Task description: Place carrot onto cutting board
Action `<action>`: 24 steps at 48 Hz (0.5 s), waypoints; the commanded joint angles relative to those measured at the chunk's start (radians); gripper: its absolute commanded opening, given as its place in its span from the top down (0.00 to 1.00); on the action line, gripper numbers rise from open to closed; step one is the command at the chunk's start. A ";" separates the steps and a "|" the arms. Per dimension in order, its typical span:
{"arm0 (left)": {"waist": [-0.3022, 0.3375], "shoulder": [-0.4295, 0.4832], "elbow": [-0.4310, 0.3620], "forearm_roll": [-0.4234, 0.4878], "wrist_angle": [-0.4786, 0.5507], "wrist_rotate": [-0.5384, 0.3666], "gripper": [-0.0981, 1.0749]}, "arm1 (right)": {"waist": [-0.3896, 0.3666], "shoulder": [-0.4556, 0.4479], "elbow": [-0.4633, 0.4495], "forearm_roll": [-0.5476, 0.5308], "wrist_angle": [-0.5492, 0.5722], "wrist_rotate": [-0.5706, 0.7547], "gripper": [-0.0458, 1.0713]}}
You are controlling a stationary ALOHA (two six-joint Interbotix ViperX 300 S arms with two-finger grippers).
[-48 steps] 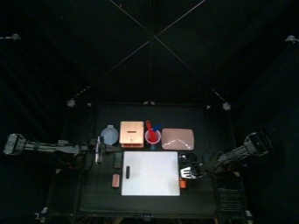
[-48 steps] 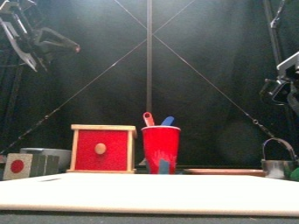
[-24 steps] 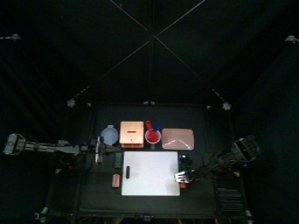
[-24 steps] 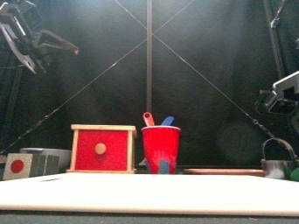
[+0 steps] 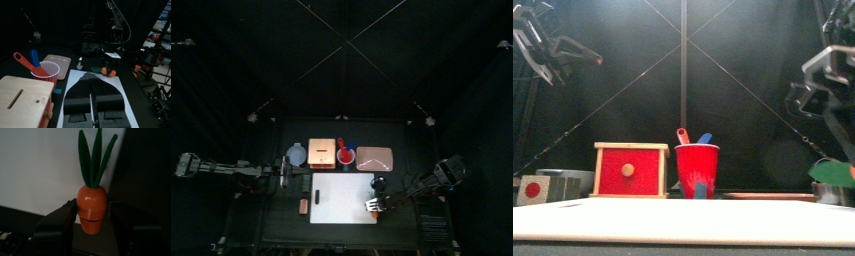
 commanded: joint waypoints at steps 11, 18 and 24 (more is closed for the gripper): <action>0.012 0.003 -0.008 -0.017 -0.009 0.000 0.86 | -0.106 0.087 -0.160 -0.129 -0.009 -0.018 0.39; 0.012 0.005 -0.009 -0.026 -0.011 0.000 0.86 | -0.138 0.133 -0.149 -0.160 -0.097 -0.017 0.37; 0.012 0.003 -0.011 -0.028 -0.012 0.000 0.86 | -0.161 0.158 -0.138 -0.147 -0.152 -0.015 0.33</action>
